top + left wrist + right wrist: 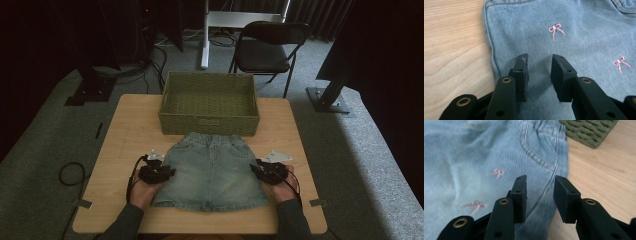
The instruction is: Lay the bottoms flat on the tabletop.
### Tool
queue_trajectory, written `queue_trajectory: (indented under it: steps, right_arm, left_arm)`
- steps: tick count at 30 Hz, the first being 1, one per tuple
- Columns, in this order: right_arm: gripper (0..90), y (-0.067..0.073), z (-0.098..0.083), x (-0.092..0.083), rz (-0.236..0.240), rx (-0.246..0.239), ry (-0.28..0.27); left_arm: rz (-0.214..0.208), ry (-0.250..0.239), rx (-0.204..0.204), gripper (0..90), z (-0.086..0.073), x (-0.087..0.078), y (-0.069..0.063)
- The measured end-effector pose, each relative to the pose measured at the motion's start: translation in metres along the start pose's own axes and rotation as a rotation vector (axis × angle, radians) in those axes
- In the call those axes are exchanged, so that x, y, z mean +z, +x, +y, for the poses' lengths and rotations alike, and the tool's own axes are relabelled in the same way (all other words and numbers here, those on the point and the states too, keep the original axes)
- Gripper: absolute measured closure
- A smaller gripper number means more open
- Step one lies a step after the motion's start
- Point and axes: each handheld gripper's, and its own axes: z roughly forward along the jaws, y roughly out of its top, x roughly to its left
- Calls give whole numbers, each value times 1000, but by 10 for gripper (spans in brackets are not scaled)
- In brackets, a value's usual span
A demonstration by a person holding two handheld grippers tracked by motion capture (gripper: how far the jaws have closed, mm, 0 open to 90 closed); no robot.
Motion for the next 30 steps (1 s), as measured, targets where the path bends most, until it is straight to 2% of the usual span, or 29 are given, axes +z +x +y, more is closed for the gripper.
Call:
queue_trajectory:
  steps: [3, 8, 13, 17, 23, 30]
  right_arm:
    - [634, -2, -5, 1, -3, 8, 9]
    - [632, -8, -9, 5, 5, 22, 3]
    - [627, -10, -11, 9, -1, 27, 14]
    - [619, -10, -12, 10, -5, 25, 16]
    - [609, -11, -14, 9, -6, 26, 20]
    - [598, -12, -16, 9, 0, 34, 24]
  left_arm:
    - [24, 6, -7, 676, -3, -4, 2]
    - [4, -32, -32, 664, -5, -6, 8]
    - [23, -75, -19, 623, -4, -9, 9]
    - [52, -114, -34, 603, -3, -15, 14]
    - [64, -123, -79, 585, -6, -18, 26]
    - [64, -108, -101, 570, -6, -15, 29]
